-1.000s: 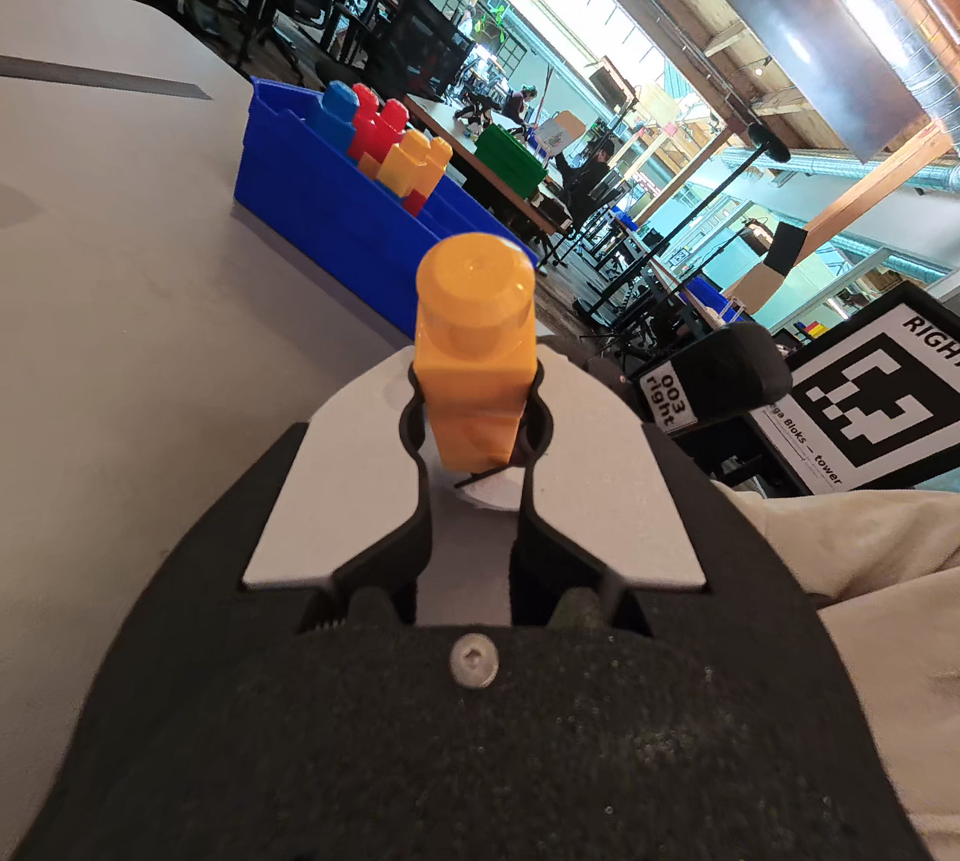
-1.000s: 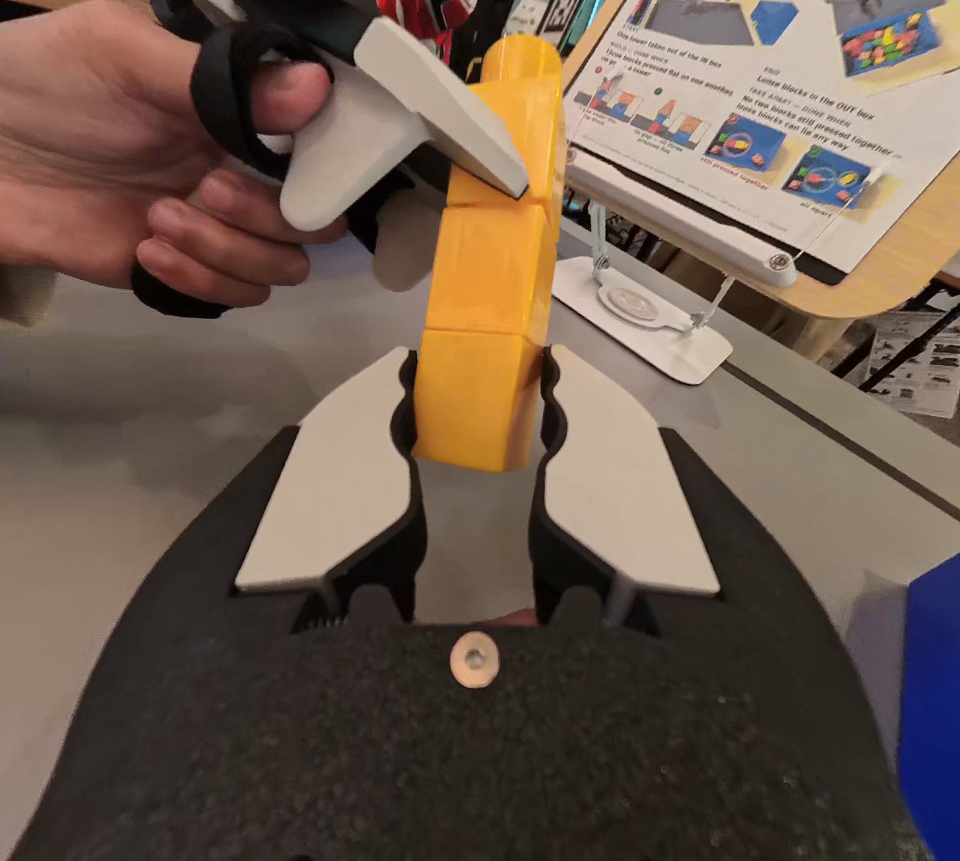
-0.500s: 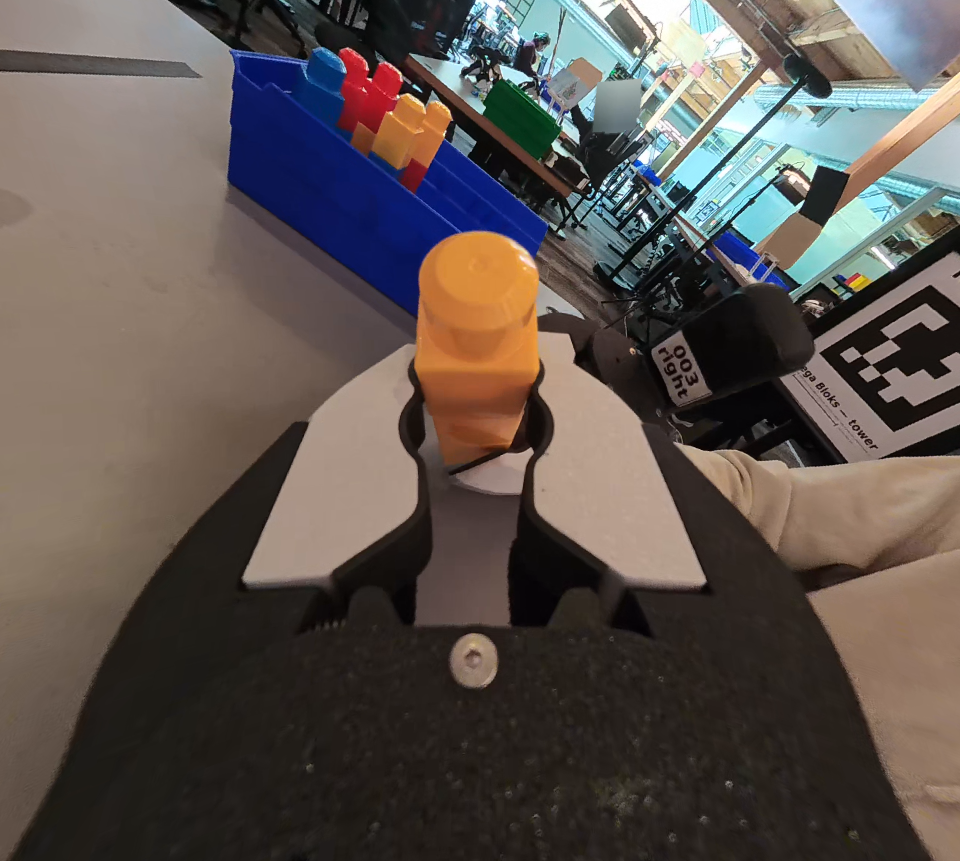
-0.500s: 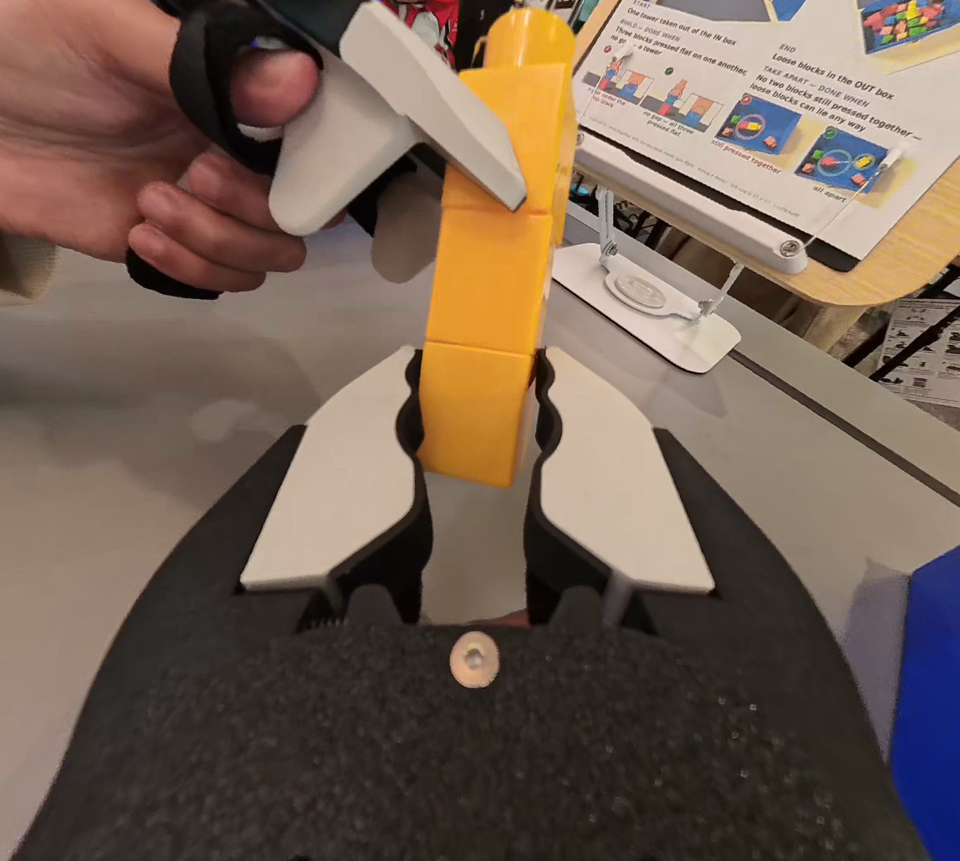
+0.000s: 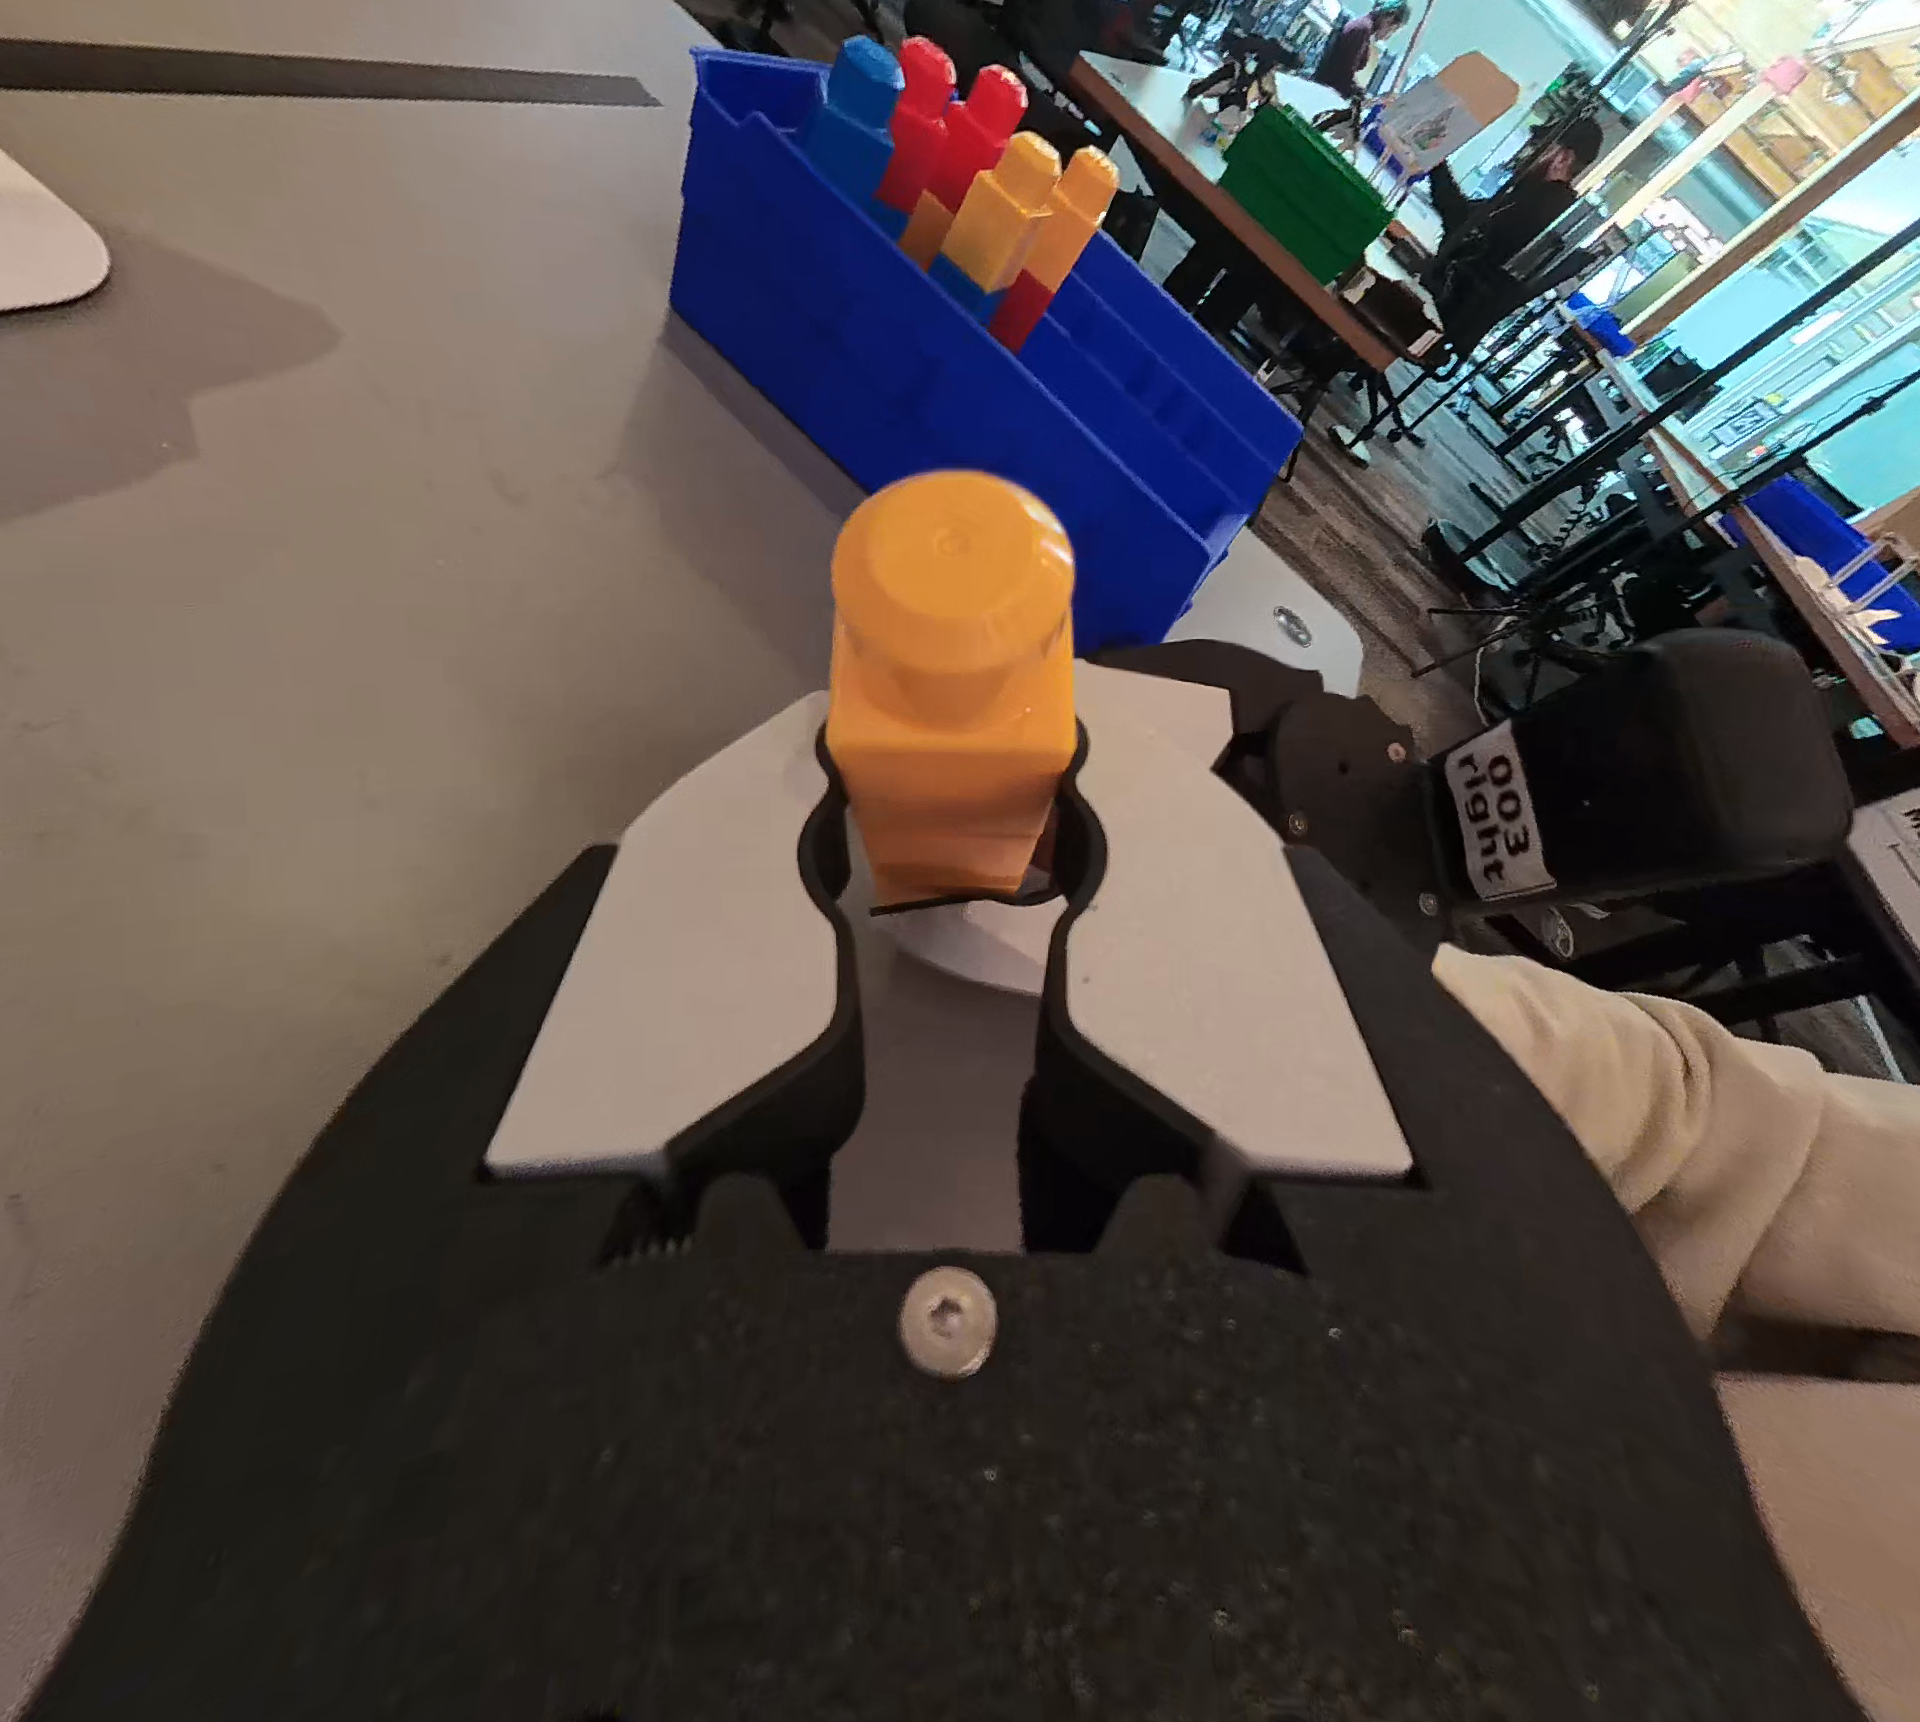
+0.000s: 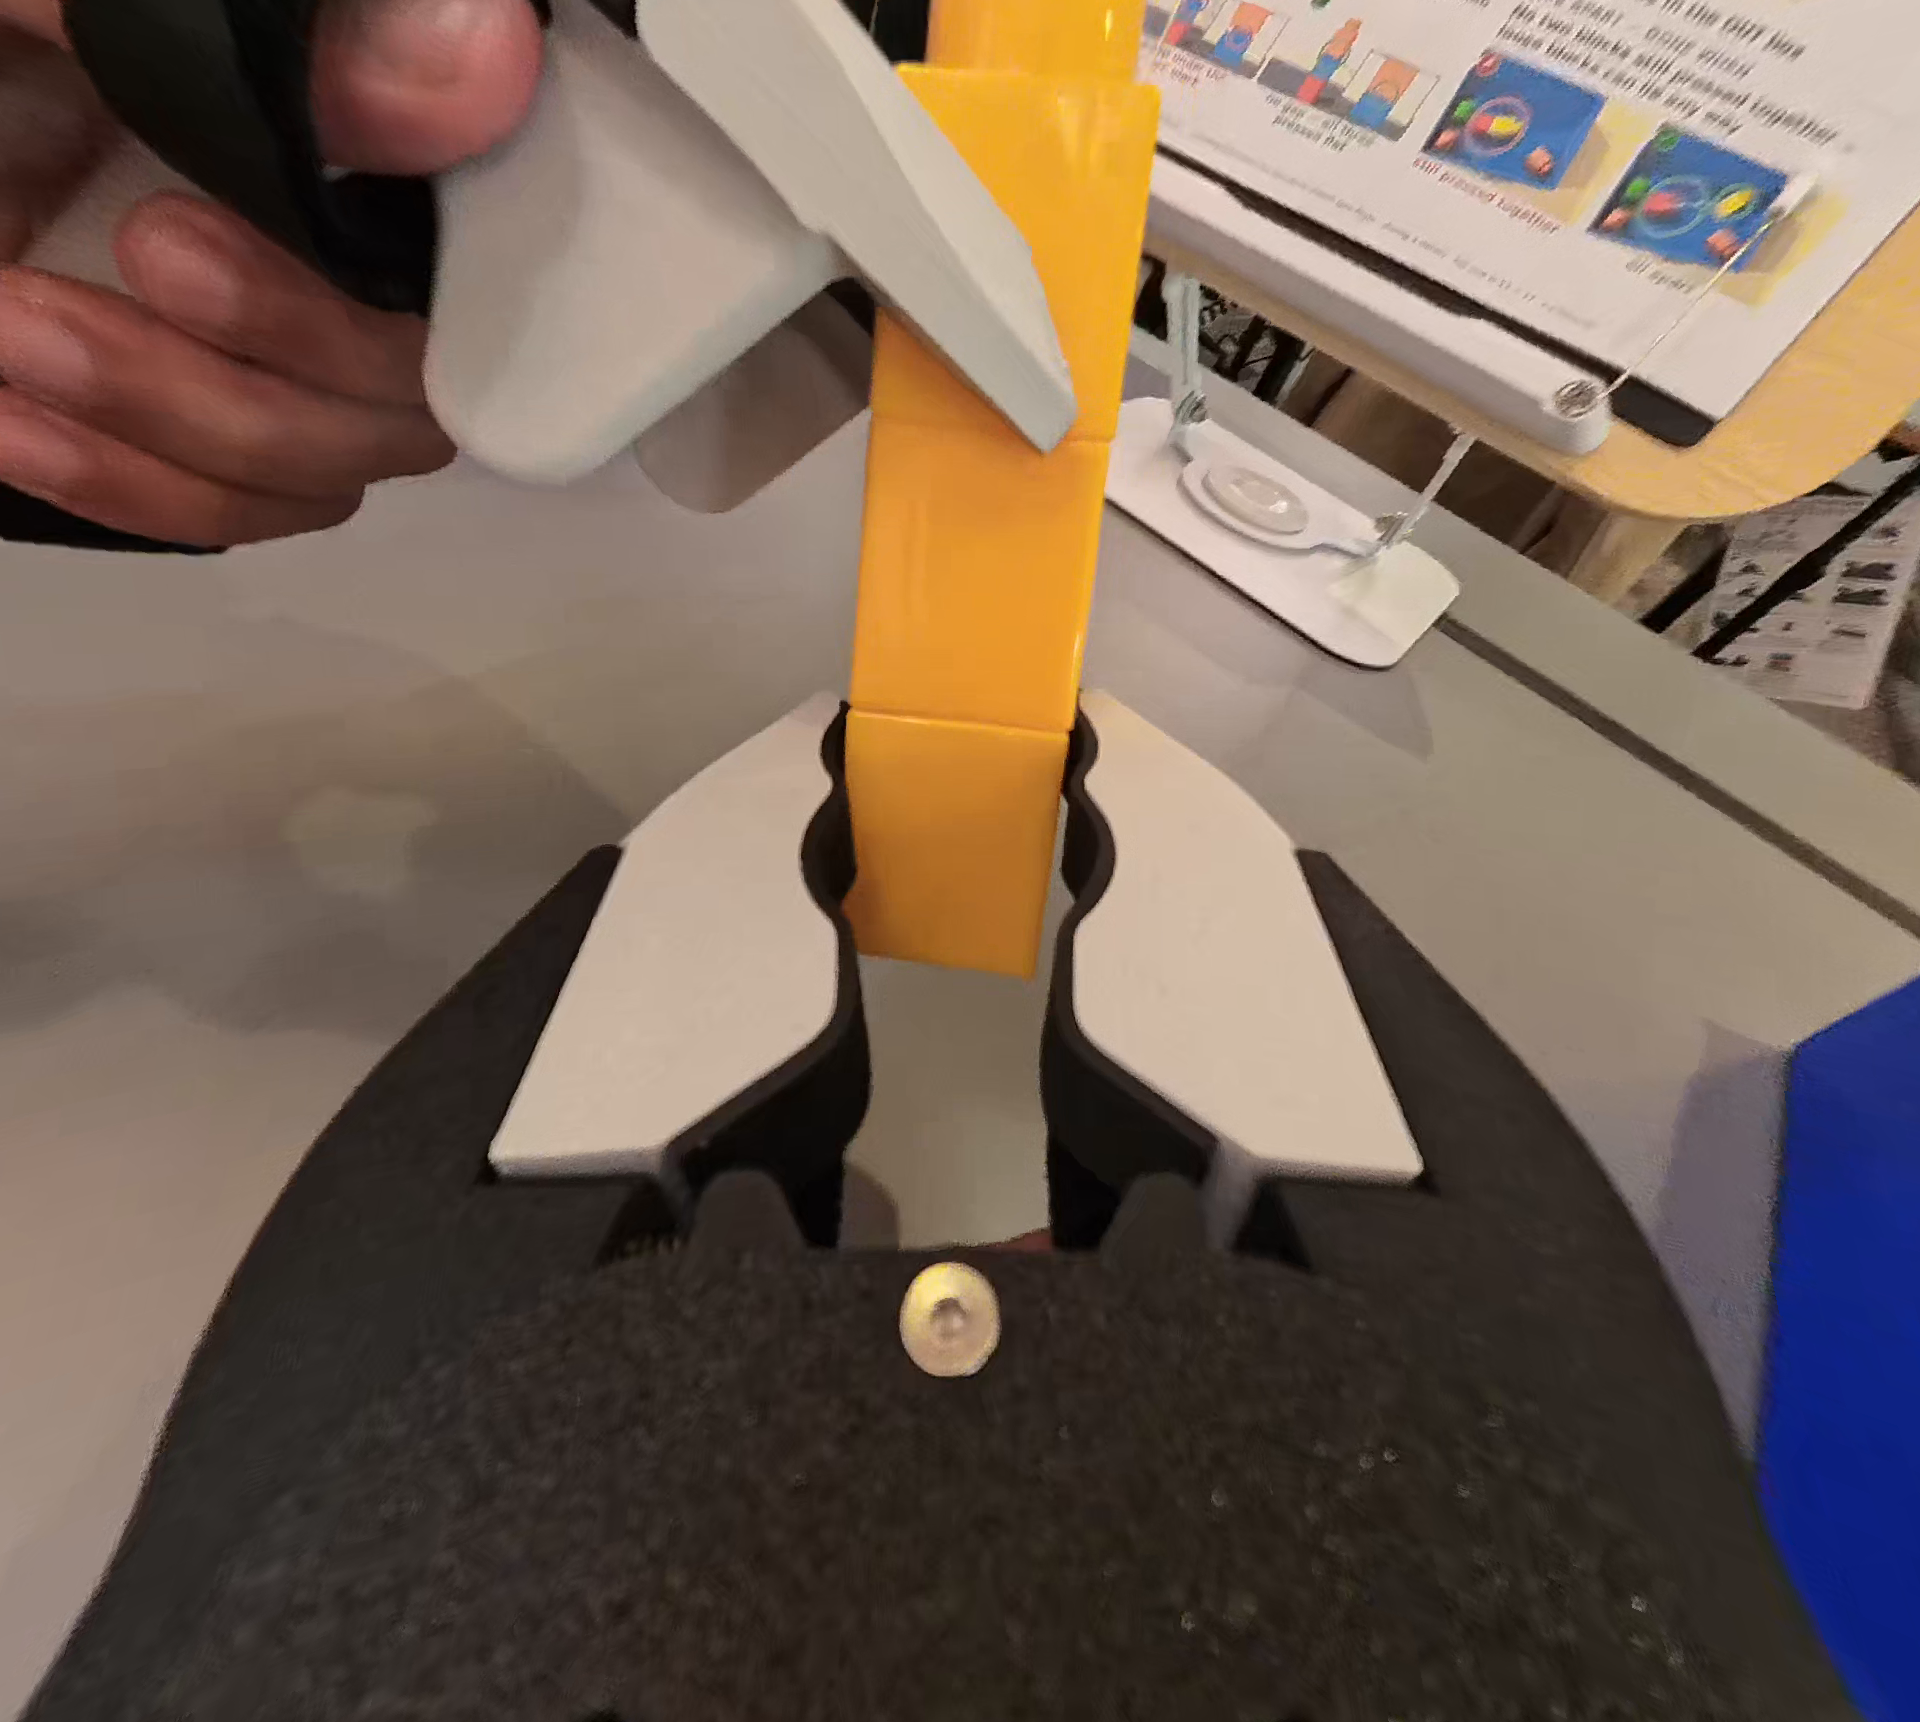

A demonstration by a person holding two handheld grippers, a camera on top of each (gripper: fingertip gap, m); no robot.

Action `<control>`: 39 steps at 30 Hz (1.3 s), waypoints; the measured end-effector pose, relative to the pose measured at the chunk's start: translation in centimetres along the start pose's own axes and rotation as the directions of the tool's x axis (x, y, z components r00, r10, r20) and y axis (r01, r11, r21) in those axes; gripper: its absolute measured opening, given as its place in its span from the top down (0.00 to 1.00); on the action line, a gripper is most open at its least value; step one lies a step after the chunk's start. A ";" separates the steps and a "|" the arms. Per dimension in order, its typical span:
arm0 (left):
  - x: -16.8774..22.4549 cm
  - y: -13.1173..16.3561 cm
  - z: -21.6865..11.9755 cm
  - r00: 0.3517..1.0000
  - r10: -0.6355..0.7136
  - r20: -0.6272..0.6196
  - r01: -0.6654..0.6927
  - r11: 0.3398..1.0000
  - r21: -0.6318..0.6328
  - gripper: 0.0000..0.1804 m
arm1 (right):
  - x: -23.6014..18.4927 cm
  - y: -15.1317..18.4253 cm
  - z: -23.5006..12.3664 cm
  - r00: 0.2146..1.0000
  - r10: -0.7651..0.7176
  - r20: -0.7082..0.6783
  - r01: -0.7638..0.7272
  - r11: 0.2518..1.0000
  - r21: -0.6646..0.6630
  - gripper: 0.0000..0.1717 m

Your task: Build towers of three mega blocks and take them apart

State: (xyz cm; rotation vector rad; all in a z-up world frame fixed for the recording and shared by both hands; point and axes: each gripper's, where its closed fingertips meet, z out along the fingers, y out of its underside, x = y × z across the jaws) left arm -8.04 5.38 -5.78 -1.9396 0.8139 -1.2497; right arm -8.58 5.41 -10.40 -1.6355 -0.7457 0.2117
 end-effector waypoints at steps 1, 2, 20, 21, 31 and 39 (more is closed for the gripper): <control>-0.2 0.0 0.0 1.000 -0.007 0.003 0.007 1.000 0.003 0.80 | -0.1 -0.1 0.1 1.000 0.007 0.006 -0.007 1.000 0.005 0.78; -0.2 -0.1 -0.1 1.000 -0.023 -0.005 0.023 1.000 0.019 0.80 | -0.1 -0.2 0.0 1.000 0.007 0.005 -0.007 1.000 0.005 0.78; 4.1 -2.0 -2.2 0.992 0.107 -0.072 -0.095 0.984 0.153 0.65 | 2.2 -2.9 -2.1 0.994 0.002 -0.113 0.002 1.000 0.030 0.79; 4.3 -2.6 -3.3 0.991 0.100 -0.091 -0.081 0.977 0.197 0.63 | 2.7 -3.1 -2.7 0.993 0.021 -0.117 -0.015 0.999 0.049 0.79; 0.5 -0.3 -8.5 0.996 0.074 -0.054 -0.056 0.955 0.292 0.63 | 18.0 -5.5 -14.2 0.951 0.211 -0.224 -0.164 0.963 0.212 0.79; 2.7 -1.7 -8.9 0.983 0.158 -0.088 -0.121 0.936 0.330 0.66 | 22.5 3.6 -9.5 0.985 0.169 -0.032 -0.172 0.977 -0.126 0.79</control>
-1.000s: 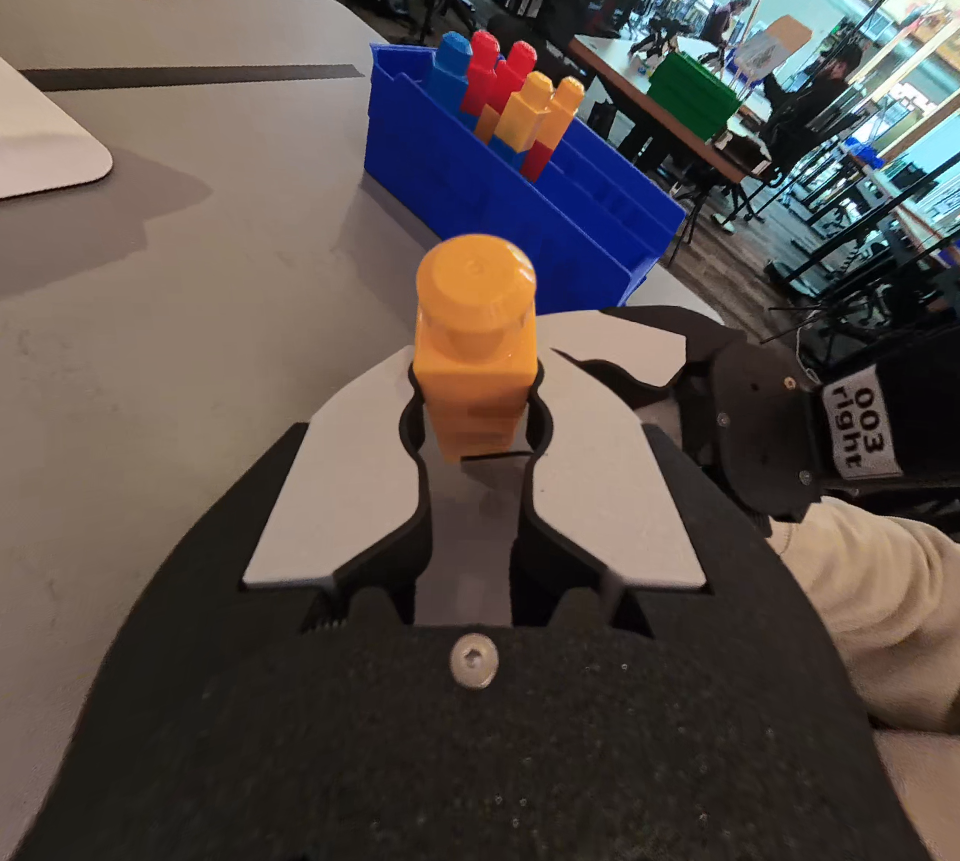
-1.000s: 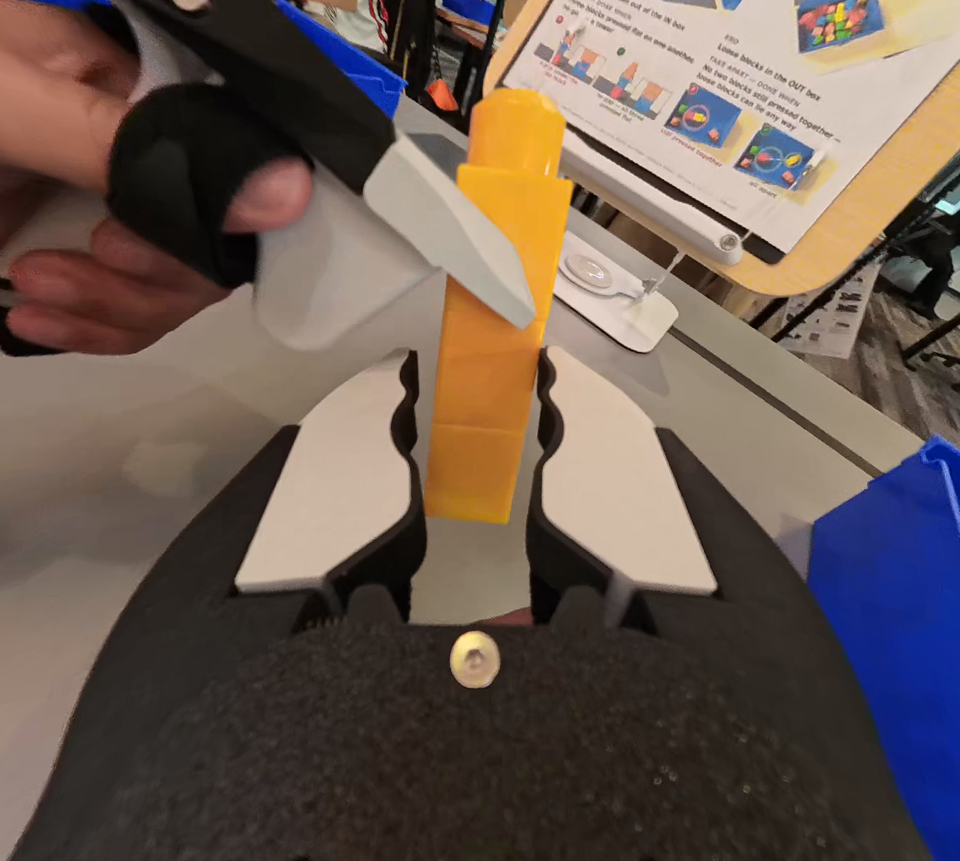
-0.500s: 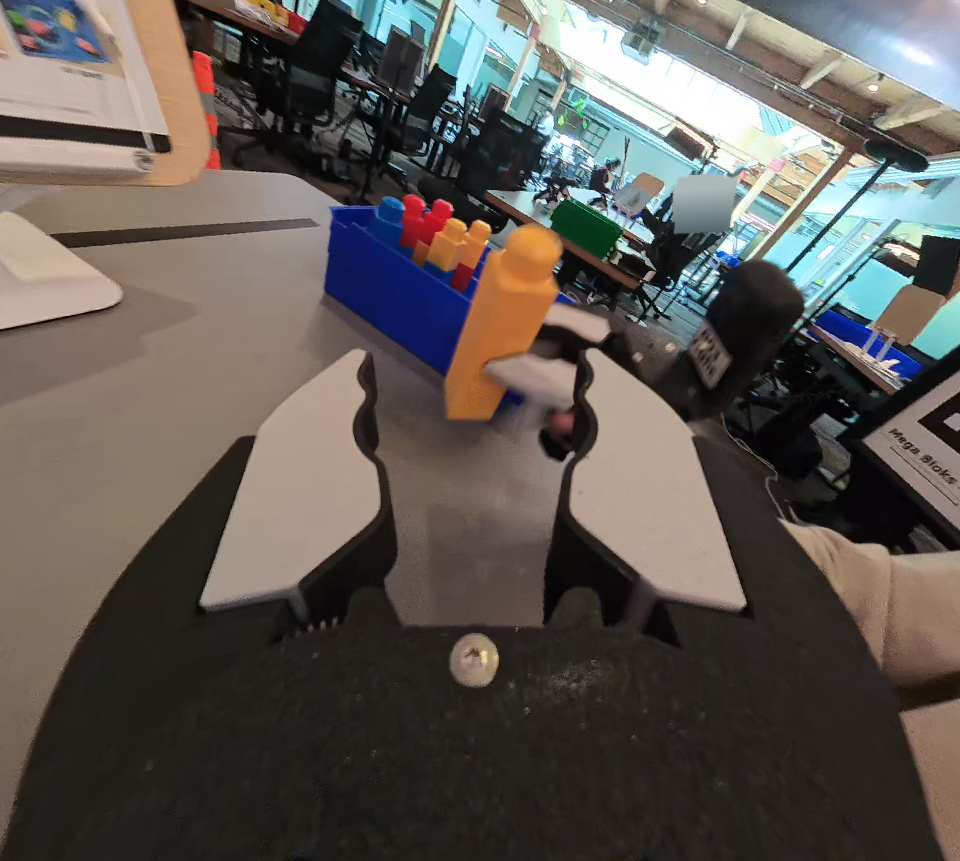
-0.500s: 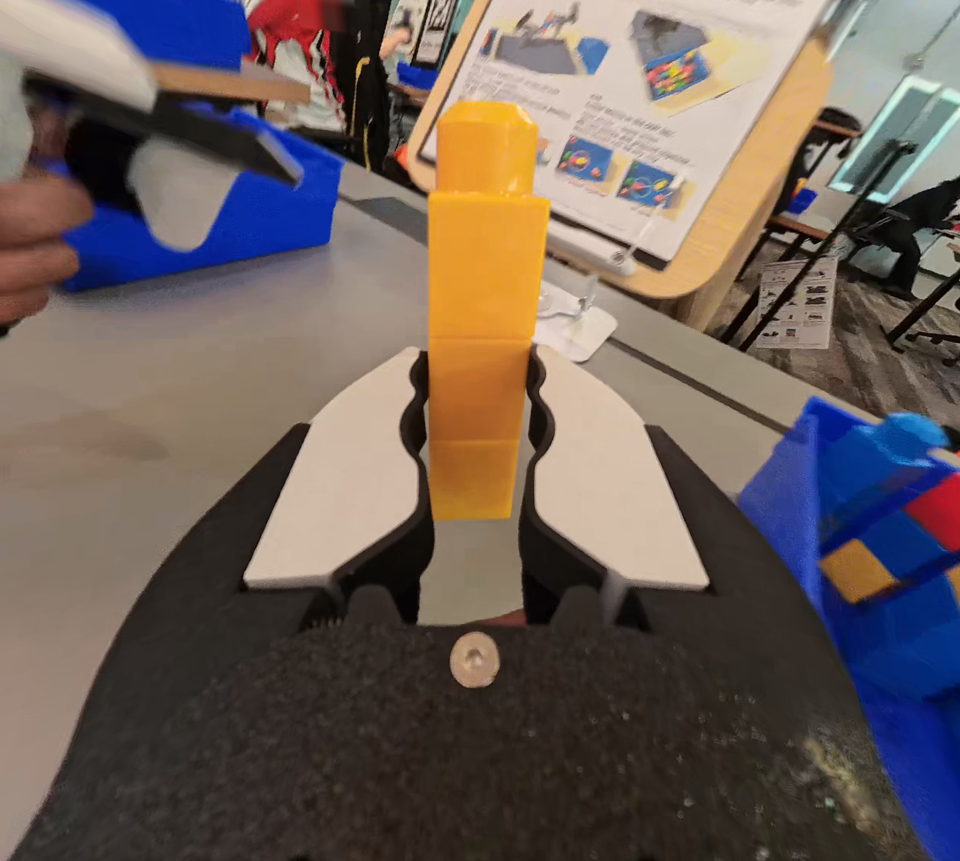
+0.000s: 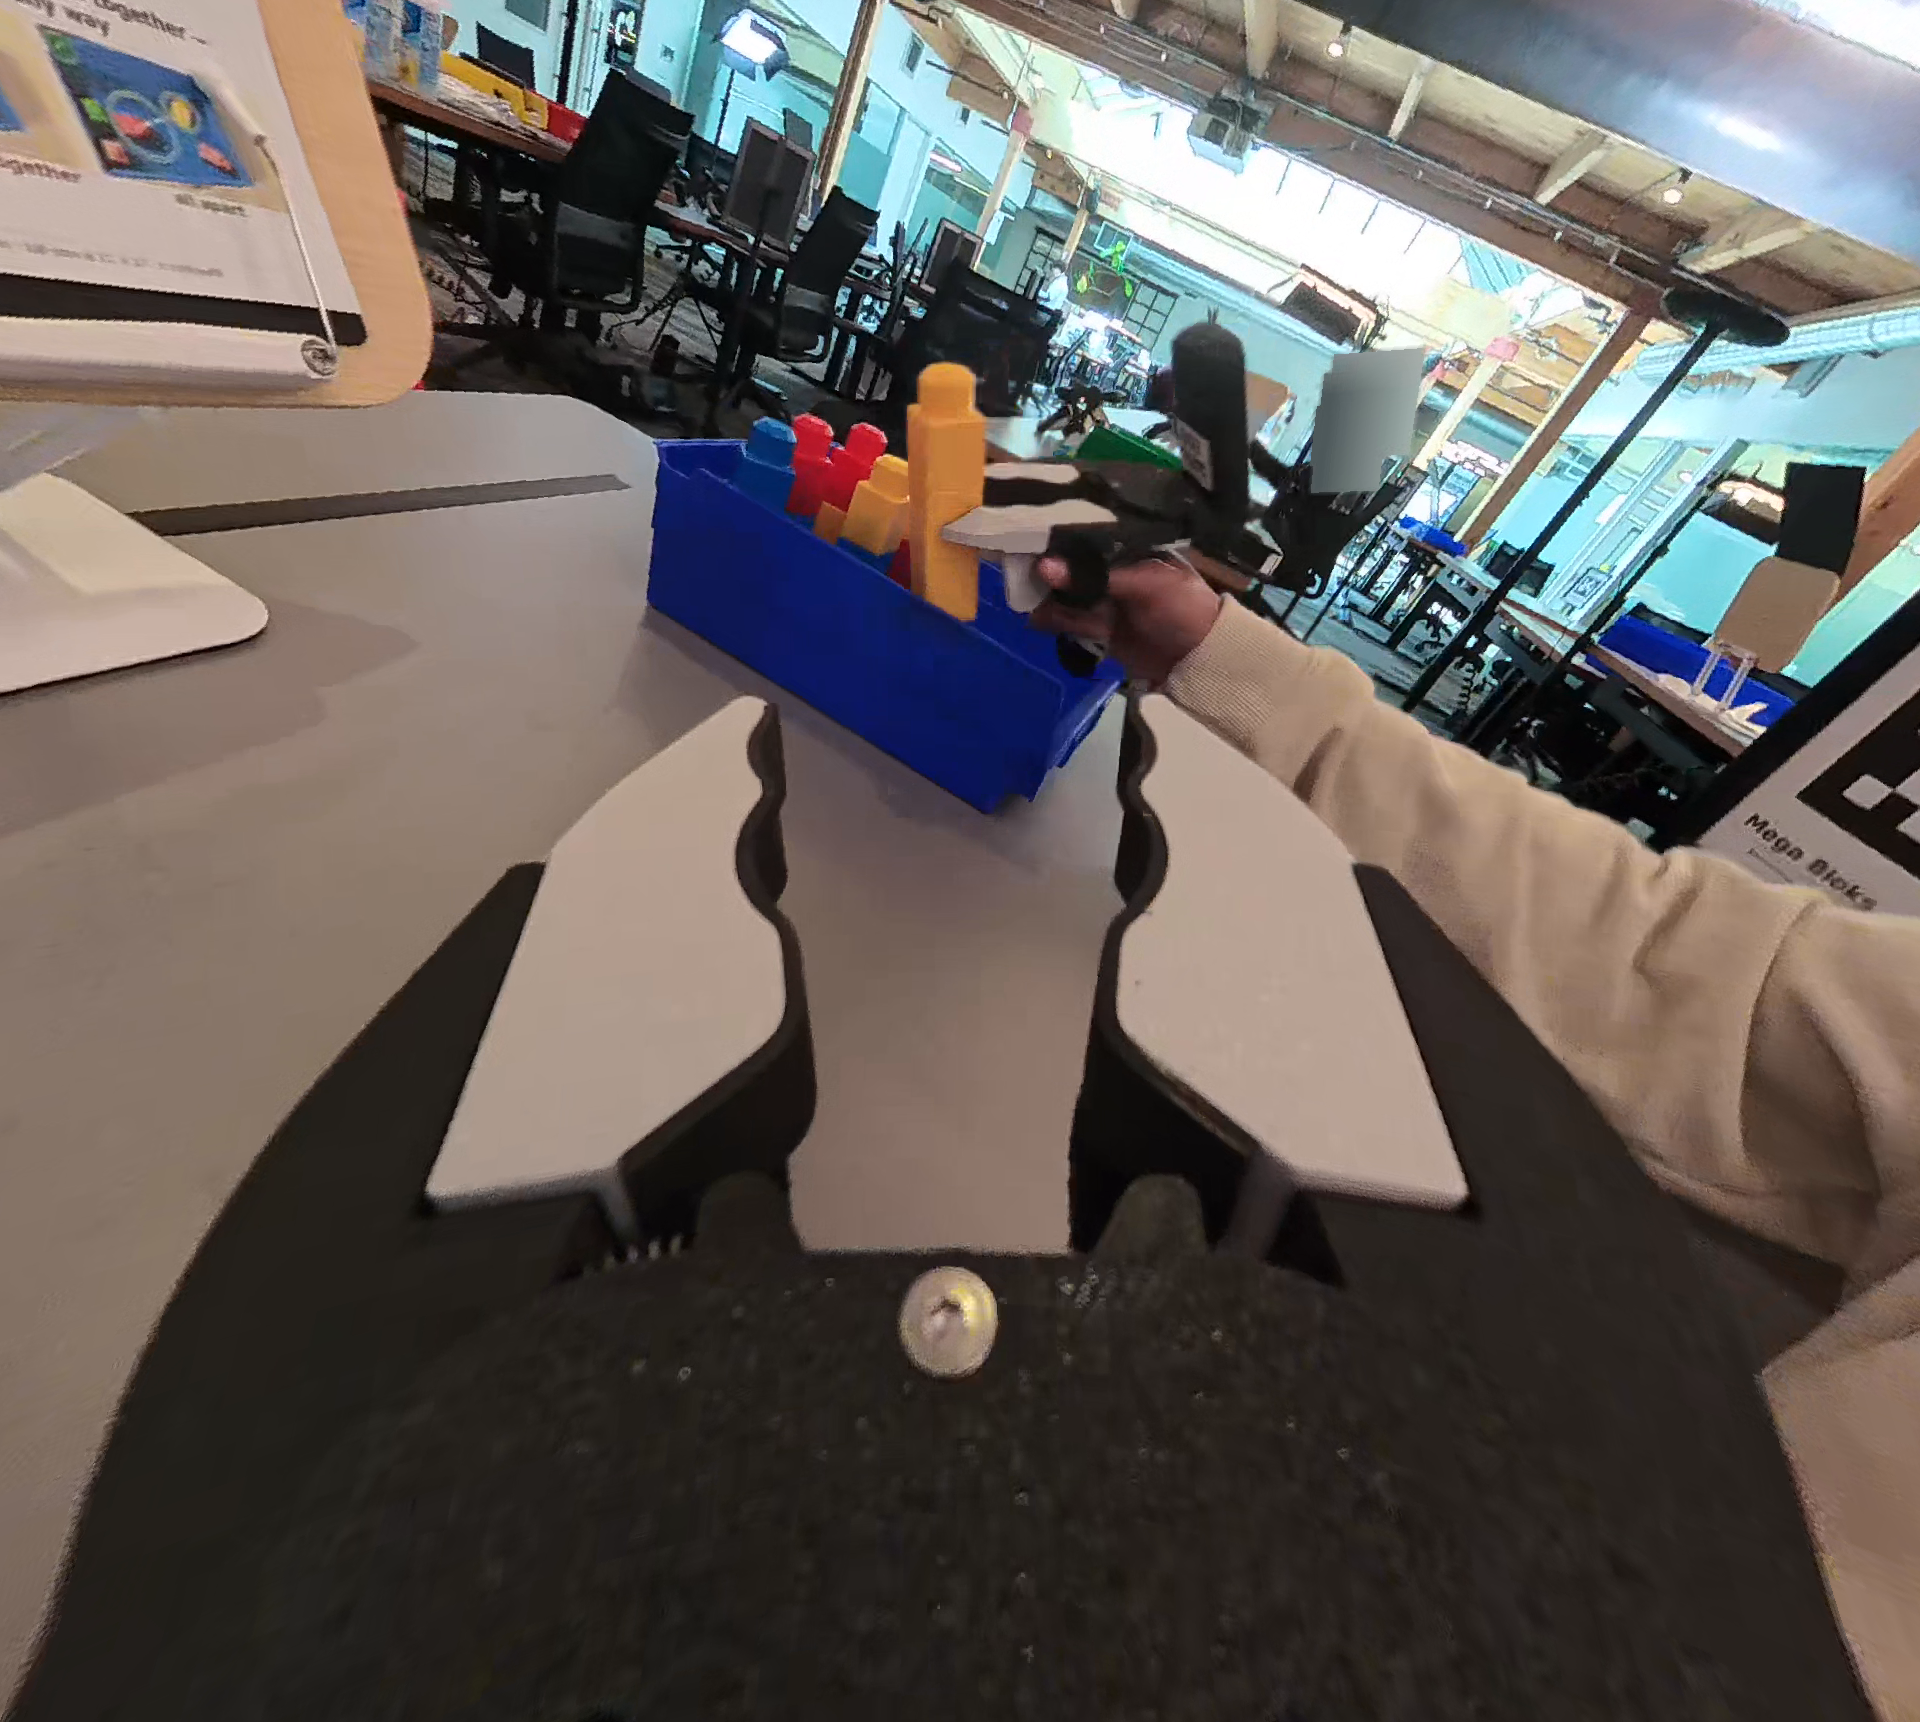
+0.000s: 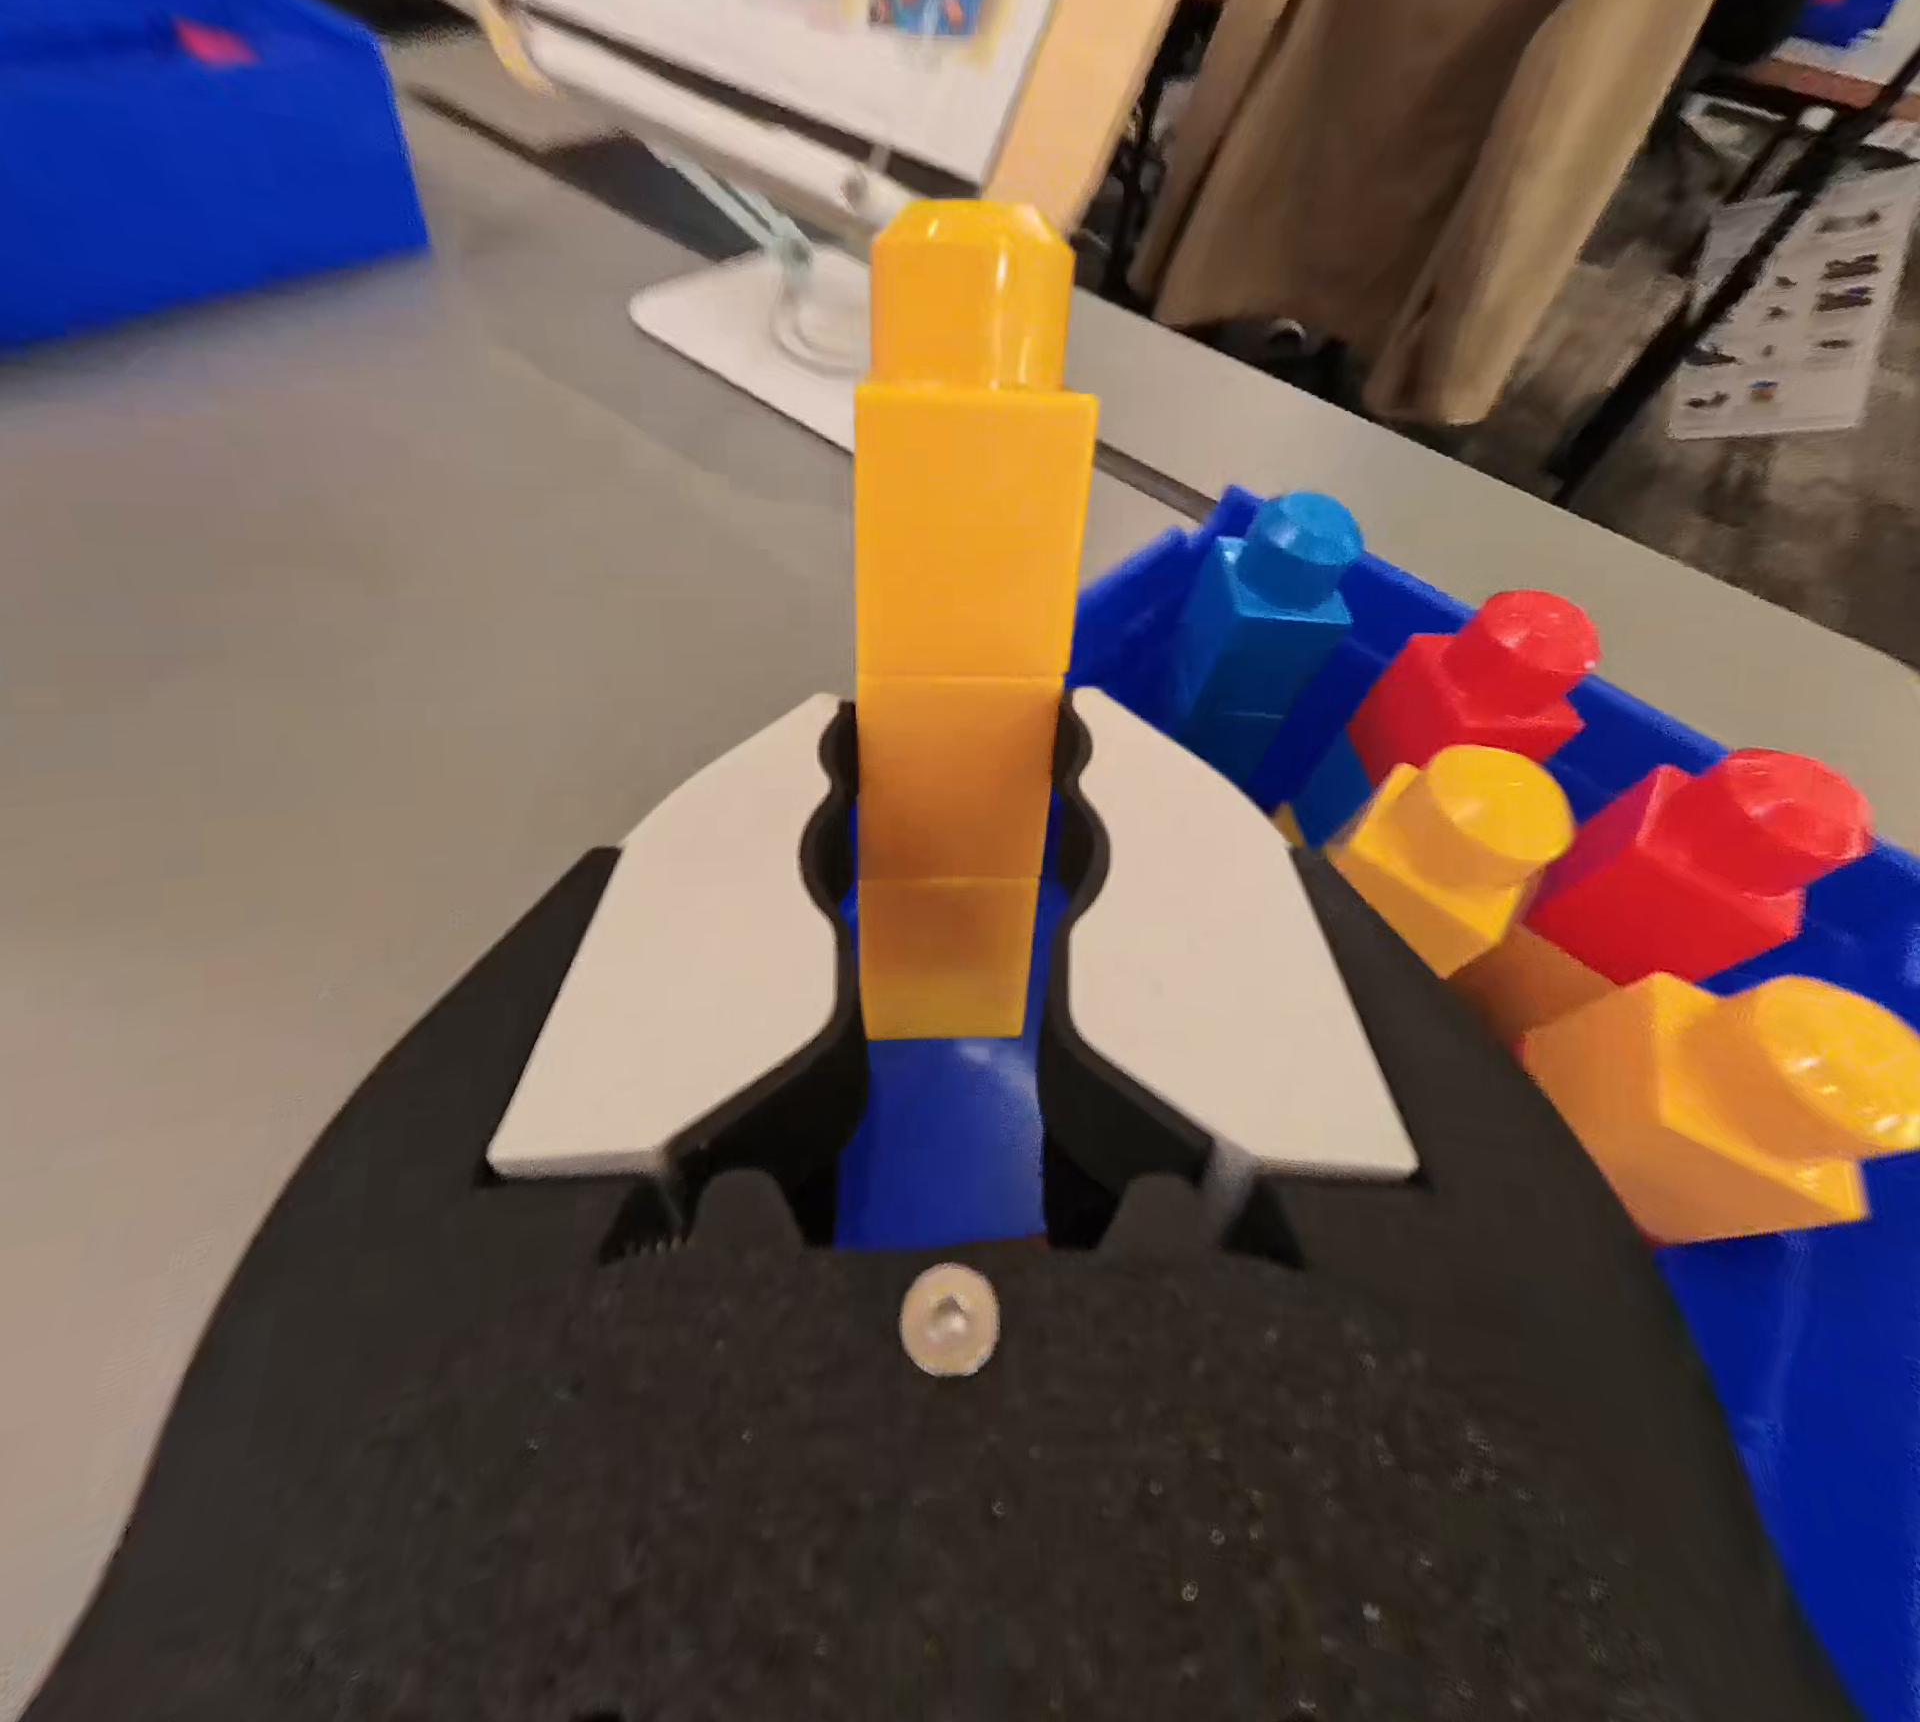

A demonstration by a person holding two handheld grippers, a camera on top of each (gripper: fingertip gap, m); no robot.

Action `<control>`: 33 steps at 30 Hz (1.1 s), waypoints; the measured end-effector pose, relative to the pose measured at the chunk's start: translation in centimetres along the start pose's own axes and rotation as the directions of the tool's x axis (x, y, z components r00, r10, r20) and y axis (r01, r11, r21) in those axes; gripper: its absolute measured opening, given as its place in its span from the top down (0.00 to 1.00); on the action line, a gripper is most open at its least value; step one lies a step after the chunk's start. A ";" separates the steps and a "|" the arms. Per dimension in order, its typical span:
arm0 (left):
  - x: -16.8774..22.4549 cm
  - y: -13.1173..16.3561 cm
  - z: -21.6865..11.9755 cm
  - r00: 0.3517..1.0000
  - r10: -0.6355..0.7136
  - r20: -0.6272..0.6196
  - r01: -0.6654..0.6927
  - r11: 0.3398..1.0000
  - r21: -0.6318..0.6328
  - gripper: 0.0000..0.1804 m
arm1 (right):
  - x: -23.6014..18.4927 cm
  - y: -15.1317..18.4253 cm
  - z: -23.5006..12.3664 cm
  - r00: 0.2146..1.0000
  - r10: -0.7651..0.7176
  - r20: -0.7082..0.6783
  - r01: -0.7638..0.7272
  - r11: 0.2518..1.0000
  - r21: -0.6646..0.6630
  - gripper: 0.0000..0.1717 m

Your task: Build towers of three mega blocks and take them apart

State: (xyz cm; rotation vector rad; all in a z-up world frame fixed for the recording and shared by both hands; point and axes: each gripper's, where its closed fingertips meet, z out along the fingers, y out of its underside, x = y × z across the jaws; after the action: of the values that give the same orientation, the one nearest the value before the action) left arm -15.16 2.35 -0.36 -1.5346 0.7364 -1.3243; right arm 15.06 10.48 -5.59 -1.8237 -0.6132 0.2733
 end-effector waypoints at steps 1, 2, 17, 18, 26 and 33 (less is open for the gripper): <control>0.1 0.1 0.1 1.000 0.015 0.003 -0.015 1.000 -0.008 0.66 | 0.6 0.5 0.6 0.999 -0.031 -0.011 0.031 0.999 -0.035 0.79; 0.2 0.3 0.1 1.000 0.027 0.006 -0.027 0.999 -0.018 0.66 | 0.5 0.9 1.1 0.999 -0.046 0.022 0.047 0.997 -0.063 0.79; 0.1 -0.7 -1.0 0.998 -0.042 -0.037 0.043 0.999 0.030 0.67 | 2.0 6.0 3.2 0.986 -0.087 0.141 0.135 0.916 -0.377 0.79; 0.2 -0.6 -0.9 0.998 -0.041 -0.038 0.042 0.999 0.027 0.67 | 2.3 6.0 3.3 0.992 -0.067 0.106 0.103 0.921 -0.376 0.79; 0.5 -0.1 -0.5 0.999 -0.031 -0.041 0.031 0.999 0.007 0.67 | 4.0 4.9 4.7 0.977 0.148 -0.156 -0.164 0.982 -0.097 0.79; 1.0 -0.6 -0.8 0.999 0.016 -0.034 -0.015 1.000 0.016 0.67 | 5.0 5.9 6.0 0.980 0.132 -0.151 -0.145 0.986 -0.077 0.79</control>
State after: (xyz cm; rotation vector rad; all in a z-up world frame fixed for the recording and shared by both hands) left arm -15.77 1.43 0.58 -1.4939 0.7559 -1.3453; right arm 18.04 16.73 -12.54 -1.9547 -0.4020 0.2065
